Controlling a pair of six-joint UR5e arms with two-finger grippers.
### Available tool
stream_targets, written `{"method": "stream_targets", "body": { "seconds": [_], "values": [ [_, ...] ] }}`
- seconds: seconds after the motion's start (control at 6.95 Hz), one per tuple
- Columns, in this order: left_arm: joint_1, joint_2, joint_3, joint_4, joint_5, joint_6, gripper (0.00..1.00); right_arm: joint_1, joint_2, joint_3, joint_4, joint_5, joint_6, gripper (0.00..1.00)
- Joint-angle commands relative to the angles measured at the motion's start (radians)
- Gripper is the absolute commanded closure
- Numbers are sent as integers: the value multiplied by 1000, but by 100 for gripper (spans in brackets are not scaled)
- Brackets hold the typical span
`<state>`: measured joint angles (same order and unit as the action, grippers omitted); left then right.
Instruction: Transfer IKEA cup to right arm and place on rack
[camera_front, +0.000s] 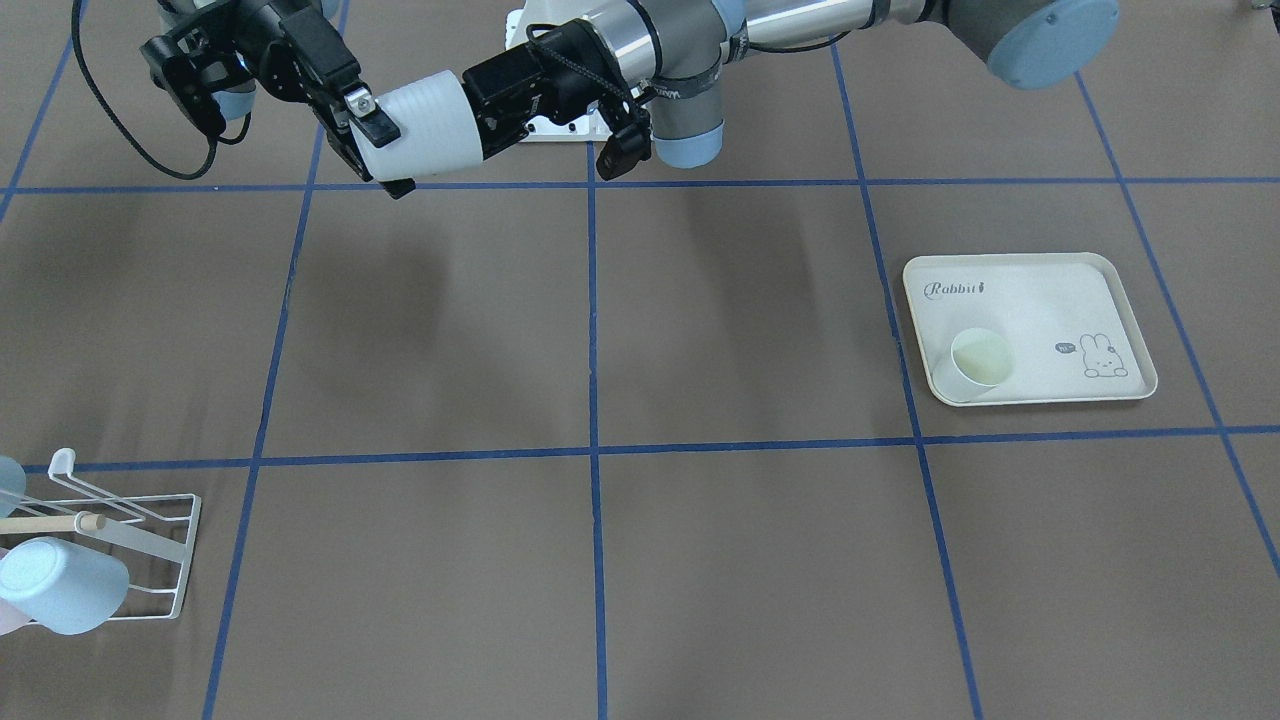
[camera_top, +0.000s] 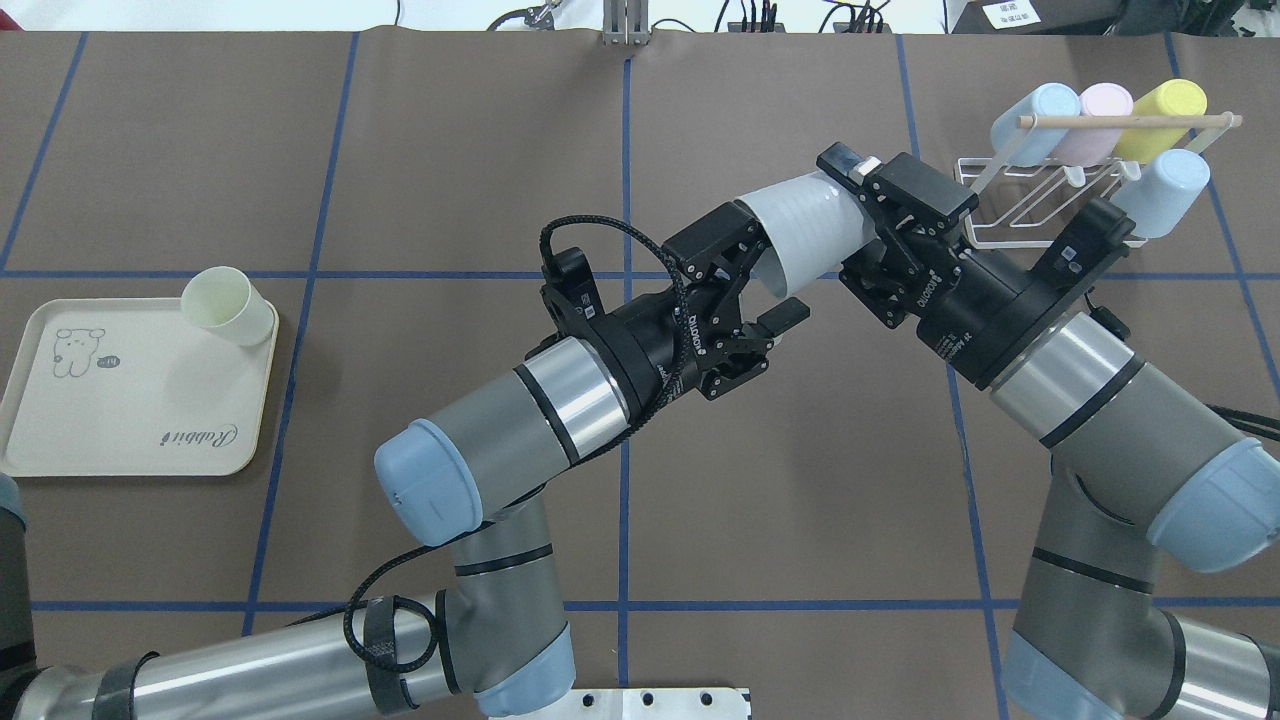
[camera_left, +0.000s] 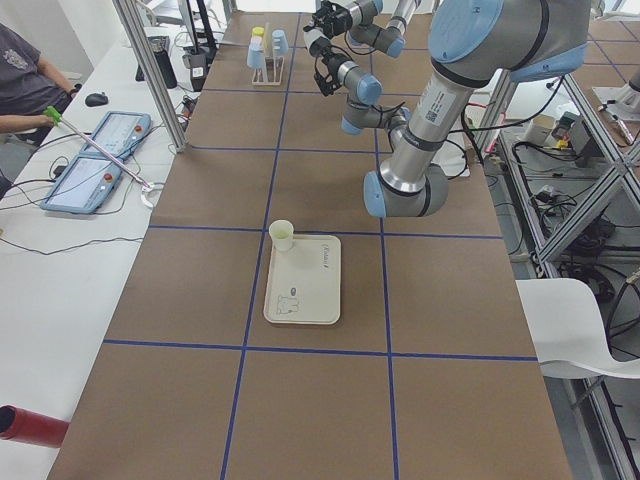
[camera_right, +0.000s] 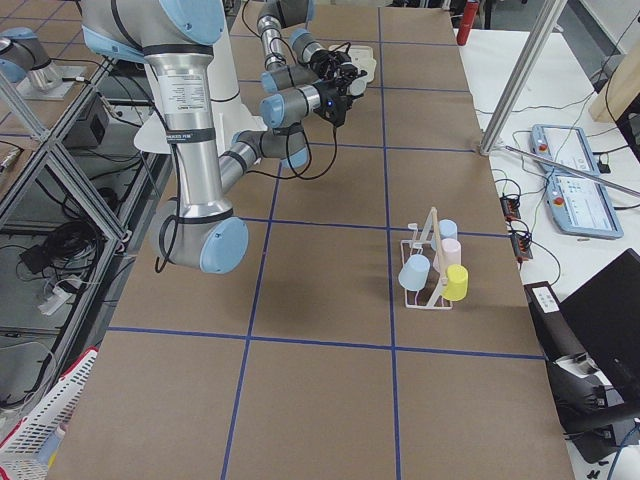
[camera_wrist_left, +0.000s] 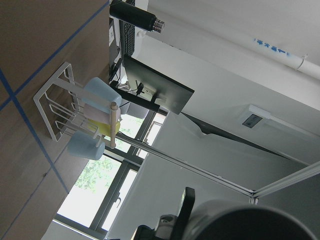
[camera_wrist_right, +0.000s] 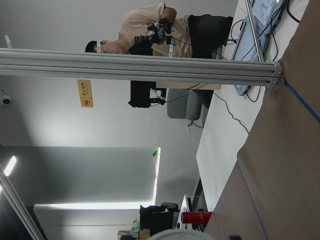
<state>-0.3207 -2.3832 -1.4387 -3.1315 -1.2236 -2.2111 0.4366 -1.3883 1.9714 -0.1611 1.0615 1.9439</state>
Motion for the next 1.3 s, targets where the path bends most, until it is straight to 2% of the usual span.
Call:
{"method": "stream_targets", "body": {
  "seconds": [0.0,0.72,1.01,1.15],
  "values": [
    [-6,4,0,-5,-2,4,0,10,-3,1,0,0,1,99],
    [-24,5,-5,-5,-8,2,0,95,-31,-9,-3,3,0,100],
    [-31,7,-5,-4,-8,4,0,177,-32,-66,-5,18,-3,100],
    [-32,7,-5,1,-8,23,0,241,-32,-97,-8,61,-11,100]
  ]
}}
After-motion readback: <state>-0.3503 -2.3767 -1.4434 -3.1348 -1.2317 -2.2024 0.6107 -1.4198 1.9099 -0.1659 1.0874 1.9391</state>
